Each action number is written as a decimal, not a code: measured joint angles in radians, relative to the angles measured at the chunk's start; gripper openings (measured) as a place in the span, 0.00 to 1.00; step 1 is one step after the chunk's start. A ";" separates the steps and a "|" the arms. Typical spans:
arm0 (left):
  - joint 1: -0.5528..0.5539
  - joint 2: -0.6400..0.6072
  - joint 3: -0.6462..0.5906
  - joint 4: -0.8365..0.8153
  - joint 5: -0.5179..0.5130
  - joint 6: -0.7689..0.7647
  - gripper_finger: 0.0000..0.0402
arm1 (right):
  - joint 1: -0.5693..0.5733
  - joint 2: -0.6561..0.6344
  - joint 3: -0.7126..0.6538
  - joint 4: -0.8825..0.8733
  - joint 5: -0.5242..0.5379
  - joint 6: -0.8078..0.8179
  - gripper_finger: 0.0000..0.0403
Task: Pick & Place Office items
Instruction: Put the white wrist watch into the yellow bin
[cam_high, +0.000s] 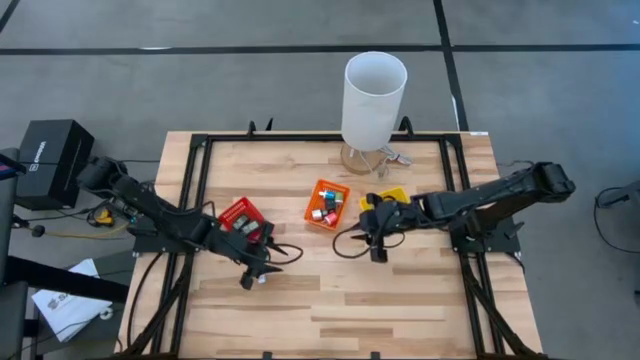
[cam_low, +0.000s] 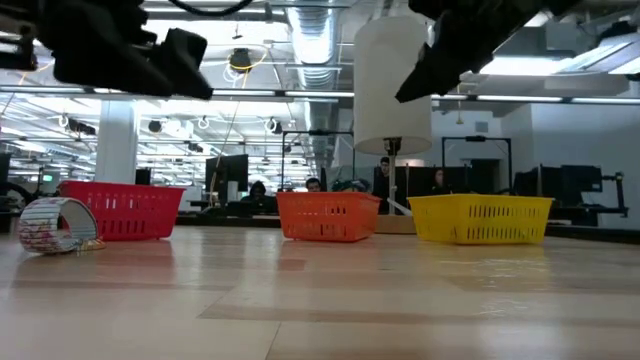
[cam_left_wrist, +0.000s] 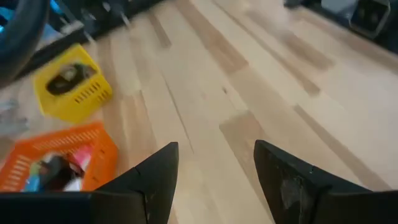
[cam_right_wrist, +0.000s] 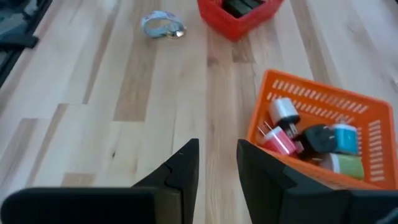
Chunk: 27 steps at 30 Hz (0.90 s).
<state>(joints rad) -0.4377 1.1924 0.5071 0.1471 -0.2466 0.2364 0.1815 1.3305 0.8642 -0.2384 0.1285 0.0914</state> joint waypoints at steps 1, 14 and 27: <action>-0.002 0.003 0.000 -0.020 0.000 -0.002 0.51 | -0.001 0.008 0.000 0.003 0.001 0.010 0.25; -0.176 0.019 0.004 -0.340 0.000 -0.098 0.51 | -0.007 0.140 0.000 0.042 0.002 0.024 0.25; -0.251 0.023 -0.042 -0.441 -0.164 -0.106 0.51 | -0.054 0.228 0.029 0.037 0.000 0.025 0.25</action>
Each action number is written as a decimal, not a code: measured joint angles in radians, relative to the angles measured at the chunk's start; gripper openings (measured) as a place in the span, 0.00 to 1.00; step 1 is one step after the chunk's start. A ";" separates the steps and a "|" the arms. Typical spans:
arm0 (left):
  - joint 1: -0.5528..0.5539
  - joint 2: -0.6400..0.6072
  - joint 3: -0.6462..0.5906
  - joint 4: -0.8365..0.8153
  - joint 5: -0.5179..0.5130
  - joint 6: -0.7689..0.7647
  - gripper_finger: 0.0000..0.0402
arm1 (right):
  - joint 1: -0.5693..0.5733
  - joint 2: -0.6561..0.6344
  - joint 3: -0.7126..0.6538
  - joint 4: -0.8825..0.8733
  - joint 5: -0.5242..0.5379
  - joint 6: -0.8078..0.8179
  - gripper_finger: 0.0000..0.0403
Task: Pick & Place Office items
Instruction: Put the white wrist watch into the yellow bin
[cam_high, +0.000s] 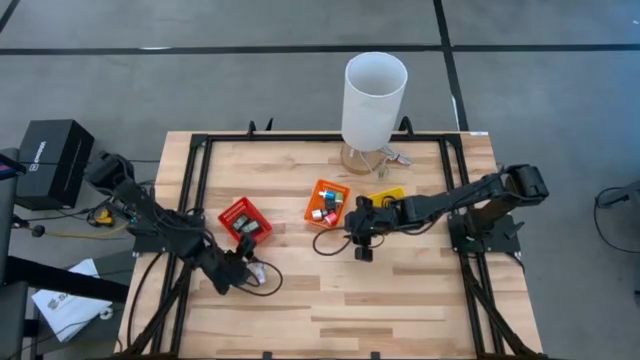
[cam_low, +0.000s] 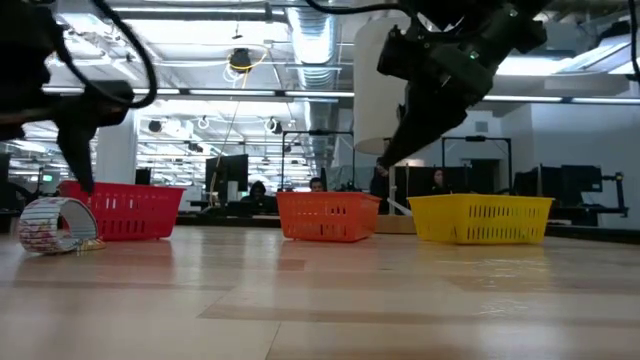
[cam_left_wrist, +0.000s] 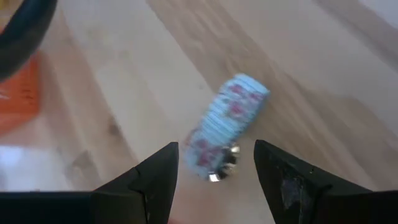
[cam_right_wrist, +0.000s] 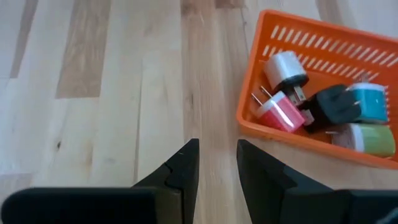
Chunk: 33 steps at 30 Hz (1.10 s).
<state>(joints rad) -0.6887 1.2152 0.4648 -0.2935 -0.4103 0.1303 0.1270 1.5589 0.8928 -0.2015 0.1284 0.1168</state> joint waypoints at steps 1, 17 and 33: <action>-0.001 0.007 -0.004 0.005 0.015 0.004 0.51 | -0.003 -0.003 0.000 -0.004 -0.001 0.007 0.25; -0.005 0.183 -0.009 0.185 -0.045 0.180 0.51 | -0.012 -0.001 0.000 -0.022 -0.001 0.034 0.25; 0.004 0.128 -0.010 0.190 -0.045 0.177 0.24 | -0.012 -0.001 0.000 -0.023 -0.001 0.034 0.25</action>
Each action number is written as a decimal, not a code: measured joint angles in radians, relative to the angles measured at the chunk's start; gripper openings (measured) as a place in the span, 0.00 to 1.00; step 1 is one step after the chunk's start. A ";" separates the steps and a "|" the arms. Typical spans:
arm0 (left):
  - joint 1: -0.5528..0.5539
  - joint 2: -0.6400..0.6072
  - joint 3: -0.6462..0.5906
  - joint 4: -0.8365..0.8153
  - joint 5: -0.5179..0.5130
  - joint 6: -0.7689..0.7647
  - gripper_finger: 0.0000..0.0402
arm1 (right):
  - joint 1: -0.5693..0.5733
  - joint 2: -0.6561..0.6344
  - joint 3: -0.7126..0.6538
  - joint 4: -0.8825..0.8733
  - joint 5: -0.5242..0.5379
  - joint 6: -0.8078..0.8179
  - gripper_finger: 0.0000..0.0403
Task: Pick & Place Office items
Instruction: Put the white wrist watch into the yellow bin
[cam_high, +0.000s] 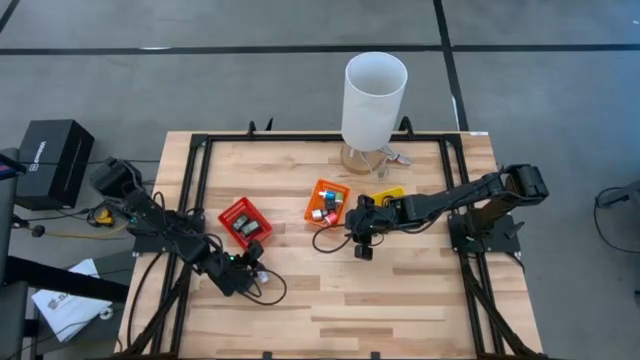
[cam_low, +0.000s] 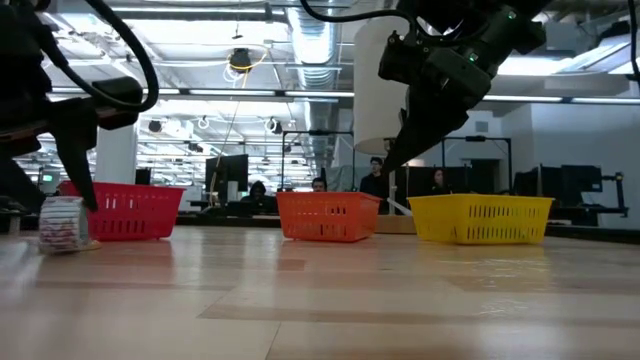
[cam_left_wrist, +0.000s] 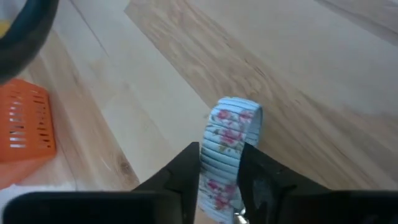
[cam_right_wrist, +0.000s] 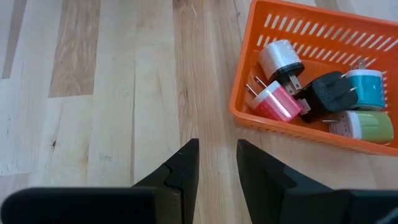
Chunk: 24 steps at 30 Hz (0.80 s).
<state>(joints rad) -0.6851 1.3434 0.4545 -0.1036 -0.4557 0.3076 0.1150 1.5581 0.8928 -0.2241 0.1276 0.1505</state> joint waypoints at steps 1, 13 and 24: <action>0.003 0.000 0.000 0.000 0.000 0.000 0.22 | 0.000 0.000 0.000 0.000 0.000 0.000 0.25; 0.078 0.000 0.000 0.190 -0.126 0.002 0.02 | -0.010 0.000 0.000 0.021 0.002 0.005 0.25; 0.291 0.000 0.000 0.630 -0.211 0.034 0.02 | -0.037 0.022 -0.002 0.180 -0.026 0.015 0.25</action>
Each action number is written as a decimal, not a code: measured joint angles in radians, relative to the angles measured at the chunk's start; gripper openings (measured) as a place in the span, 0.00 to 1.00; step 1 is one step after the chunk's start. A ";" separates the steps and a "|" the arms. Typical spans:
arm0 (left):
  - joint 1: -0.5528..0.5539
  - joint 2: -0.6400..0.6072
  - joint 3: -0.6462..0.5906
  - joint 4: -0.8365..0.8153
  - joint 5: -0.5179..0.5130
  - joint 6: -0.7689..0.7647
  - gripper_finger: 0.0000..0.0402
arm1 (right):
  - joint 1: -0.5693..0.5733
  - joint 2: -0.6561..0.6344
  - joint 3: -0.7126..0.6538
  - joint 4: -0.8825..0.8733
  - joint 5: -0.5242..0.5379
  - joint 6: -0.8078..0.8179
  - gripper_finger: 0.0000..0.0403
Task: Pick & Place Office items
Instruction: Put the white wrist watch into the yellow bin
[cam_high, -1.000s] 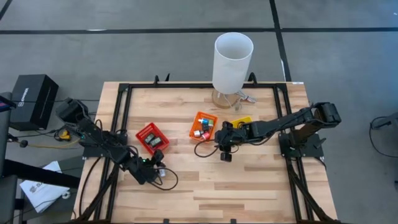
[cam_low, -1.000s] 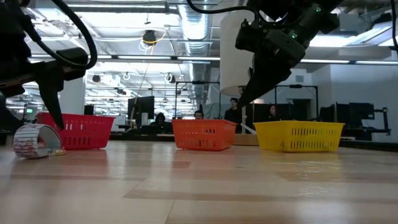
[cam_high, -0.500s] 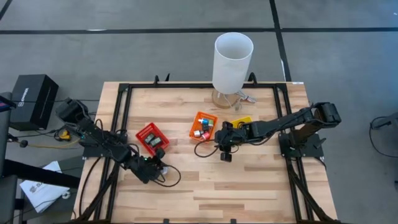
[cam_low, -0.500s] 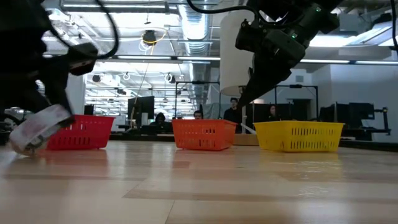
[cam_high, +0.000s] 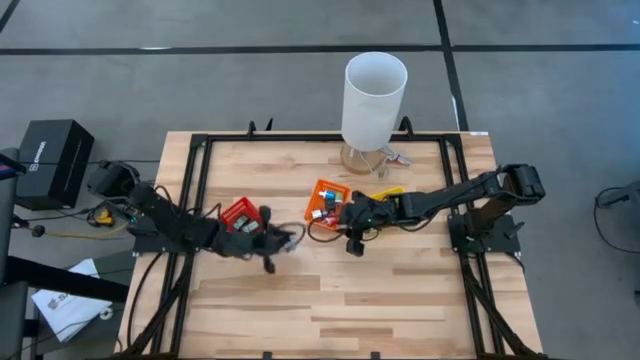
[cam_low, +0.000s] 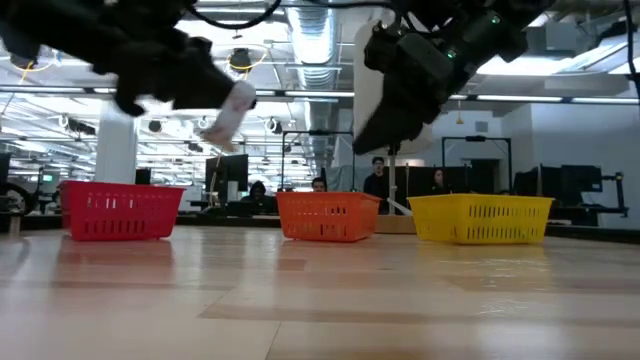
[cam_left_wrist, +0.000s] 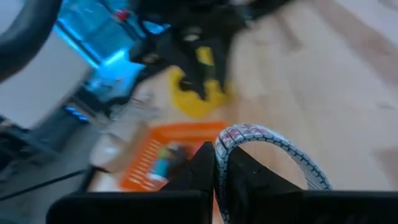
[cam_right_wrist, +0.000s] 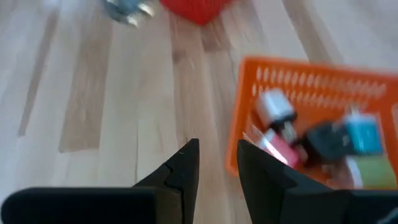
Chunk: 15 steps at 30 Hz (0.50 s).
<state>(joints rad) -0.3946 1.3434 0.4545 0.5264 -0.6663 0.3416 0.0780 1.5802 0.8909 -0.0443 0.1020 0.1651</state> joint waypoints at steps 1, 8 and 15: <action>0.020 0.000 0.000 0.028 0.000 0.026 0.02 | 0.002 0.011 0.000 0.037 0.000 -0.011 0.25; 0.123 0.000 0.000 0.134 0.086 0.104 0.02 | 0.006 0.130 0.011 0.282 -0.070 -0.133 0.33; 0.156 0.000 0.000 0.159 0.109 0.103 0.04 | 0.004 0.160 0.087 0.349 -0.106 -0.148 0.43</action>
<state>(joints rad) -0.2382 1.3437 0.4545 0.6851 -0.5576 0.4446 0.0821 1.7406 0.9775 0.3050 -0.0042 0.0168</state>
